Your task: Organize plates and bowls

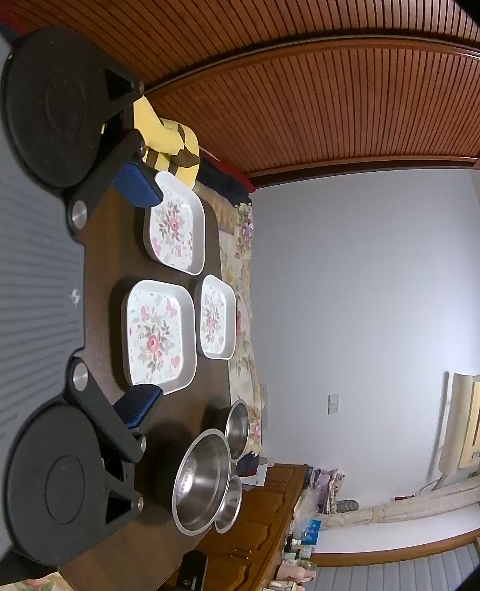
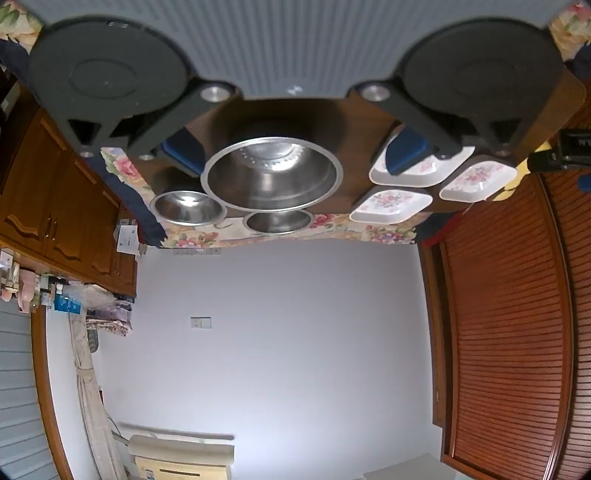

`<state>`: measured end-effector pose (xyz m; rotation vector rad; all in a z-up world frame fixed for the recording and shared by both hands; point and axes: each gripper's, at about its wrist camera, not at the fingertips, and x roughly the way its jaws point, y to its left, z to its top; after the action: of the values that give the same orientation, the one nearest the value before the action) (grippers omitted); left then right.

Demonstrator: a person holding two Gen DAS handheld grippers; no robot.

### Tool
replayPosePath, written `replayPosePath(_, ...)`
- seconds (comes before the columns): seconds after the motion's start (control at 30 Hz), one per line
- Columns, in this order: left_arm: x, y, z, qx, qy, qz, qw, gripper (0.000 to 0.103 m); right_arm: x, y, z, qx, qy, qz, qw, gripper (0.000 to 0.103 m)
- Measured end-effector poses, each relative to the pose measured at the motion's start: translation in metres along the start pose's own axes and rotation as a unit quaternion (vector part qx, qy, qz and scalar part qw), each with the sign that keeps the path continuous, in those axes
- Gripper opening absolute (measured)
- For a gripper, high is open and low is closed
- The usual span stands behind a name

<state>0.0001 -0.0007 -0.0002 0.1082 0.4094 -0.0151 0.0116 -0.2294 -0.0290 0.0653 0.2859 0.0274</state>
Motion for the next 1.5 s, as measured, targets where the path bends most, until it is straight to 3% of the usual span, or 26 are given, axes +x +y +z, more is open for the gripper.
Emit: replayPosePath(1.5, -0.007, 0.001, 0.002, 0.000, -0.009, -0.010, 0.9999, 0.103, 0.000, -0.008, -0.005, -0.002, 0.011, -0.008, 1.000, 0.103)
